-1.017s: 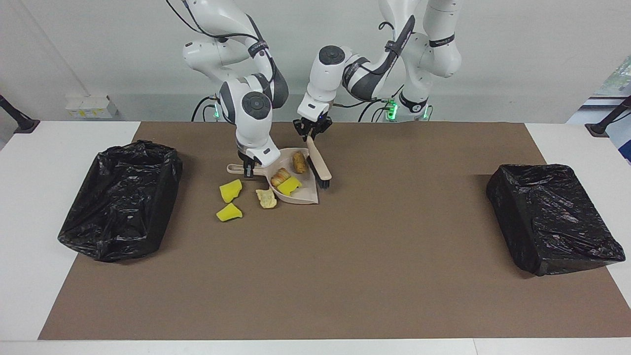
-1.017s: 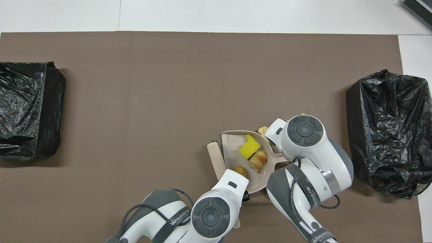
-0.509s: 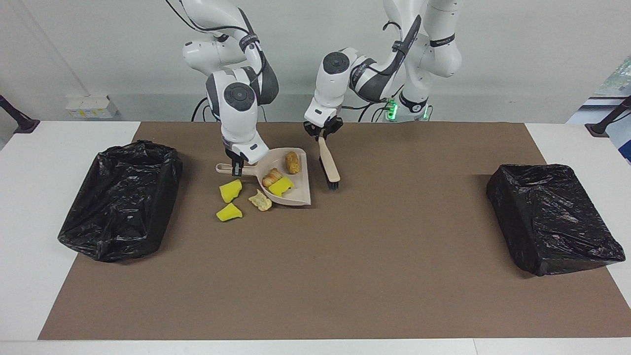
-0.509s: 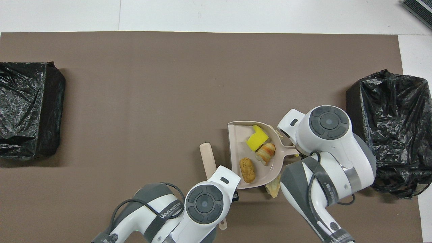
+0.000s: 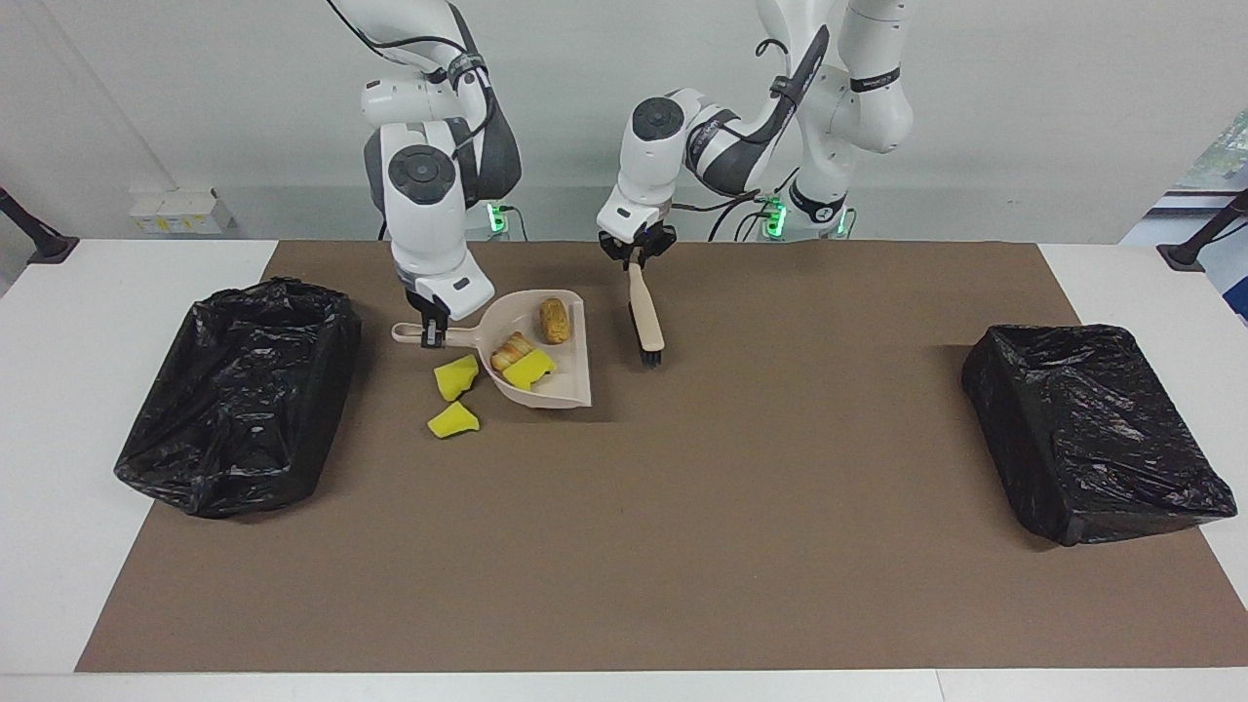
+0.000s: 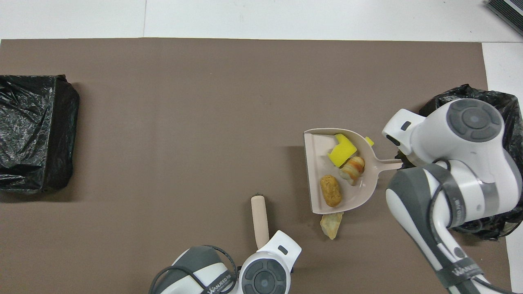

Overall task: Sweep and dump trash in bin
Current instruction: 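Carry the dustpan with the right gripper to the farther black bag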

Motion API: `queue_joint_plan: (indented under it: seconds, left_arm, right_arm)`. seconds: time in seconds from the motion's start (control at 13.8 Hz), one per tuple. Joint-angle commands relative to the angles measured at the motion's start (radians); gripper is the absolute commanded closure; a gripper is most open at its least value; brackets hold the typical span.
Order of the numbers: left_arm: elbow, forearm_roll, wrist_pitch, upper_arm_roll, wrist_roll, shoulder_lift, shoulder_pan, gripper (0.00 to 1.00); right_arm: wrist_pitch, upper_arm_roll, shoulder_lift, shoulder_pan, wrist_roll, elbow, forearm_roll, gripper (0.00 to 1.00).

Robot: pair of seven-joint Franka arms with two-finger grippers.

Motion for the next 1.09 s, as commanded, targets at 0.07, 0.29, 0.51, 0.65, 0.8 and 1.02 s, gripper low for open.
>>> queue_joint_plan:
  seconds: [0.07, 0.29, 0.51, 0.65, 0.8, 1.02]
  left_arm:
    - [-0.128, 0.015, 0.011, 0.010, -0.042, -0.103, -0.078, 1.00]
    - [-0.129, 0.015, 0.017, 0.010, -0.119, -0.106, -0.110, 1.00]
    - [-0.129, 0.015, 0.020, 0.008, -0.130, -0.103, -0.107, 1.00]
    - [-0.126, 0.014, 0.014, 0.010, -0.090, -0.097, -0.092, 1.00]
    - [-0.118, 0.014, 0.013, 0.010, -0.019, -0.088, -0.063, 0.81]
    - [-0.115, 0.014, 0.001, 0.013, 0.073, -0.090, -0.015, 0.12]
  right_arm:
    - [-0.042, 0.007, 0.016, -0.134, -0.118, 0.072, 0.005, 1.00]
    - [-0.044, 0.005, 0.045, -0.258, -0.214, 0.139, -0.016, 1.00]
    - [-0.044, 0.003, 0.088, -0.363, -0.320, 0.234, -0.082, 1.00]
    - [-0.080, 0.003, 0.129, -0.391, -0.342, 0.305, -0.197, 1.00]
    - [-0.068, 0.002, 0.137, -0.456, -0.342, 0.313, -0.269, 1.00]
    - [-0.057, -0.001, 0.137, -0.507, -0.323, 0.318, -0.372, 1.00]
